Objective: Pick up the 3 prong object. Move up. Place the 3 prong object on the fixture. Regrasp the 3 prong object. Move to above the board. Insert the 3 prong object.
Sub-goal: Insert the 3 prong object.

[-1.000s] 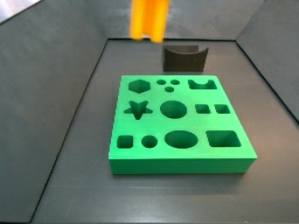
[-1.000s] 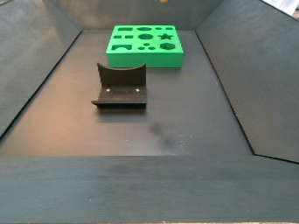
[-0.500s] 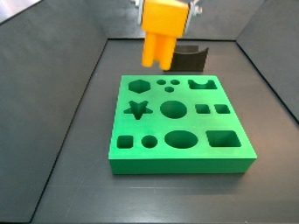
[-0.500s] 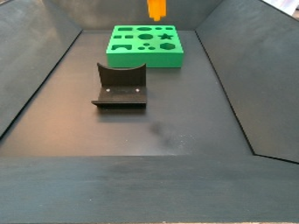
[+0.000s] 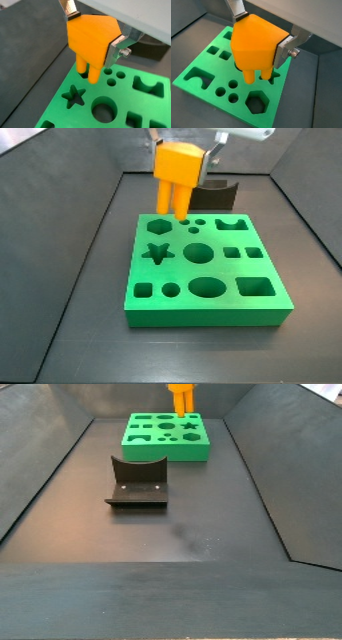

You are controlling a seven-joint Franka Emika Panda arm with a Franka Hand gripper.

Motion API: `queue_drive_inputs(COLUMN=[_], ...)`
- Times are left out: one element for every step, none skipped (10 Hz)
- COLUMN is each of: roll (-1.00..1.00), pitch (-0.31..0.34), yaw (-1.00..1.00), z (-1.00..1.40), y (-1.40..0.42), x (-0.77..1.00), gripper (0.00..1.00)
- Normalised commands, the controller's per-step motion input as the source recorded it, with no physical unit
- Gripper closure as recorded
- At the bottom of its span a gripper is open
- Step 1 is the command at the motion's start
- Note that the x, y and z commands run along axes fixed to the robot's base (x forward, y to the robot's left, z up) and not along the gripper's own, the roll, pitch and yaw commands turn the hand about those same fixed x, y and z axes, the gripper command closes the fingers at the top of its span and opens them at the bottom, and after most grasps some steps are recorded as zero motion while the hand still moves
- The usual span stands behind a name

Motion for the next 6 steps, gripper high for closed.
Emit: queue_drive_inputs(roll=[-0.24,-0.27,-0.24,-0.06,-0.02,0.03], pitch=[-0.354,-0.396,-0.411,-0.229,-0.131,-0.049], yaw=[-0.61,-0.73,-0.71,-0.79,-0.71,-0.7], z=[-0.25,-0.06,0.0,-0.11,-0.1,-0.14], y=[0.03,0.04,0.09,0.12,0.14,0.17], x=[-0.19,0.02,0.06,0.27,0.45,0.52], gripper=[1.0,1.0,1.0,1.0,1.0,1.0])
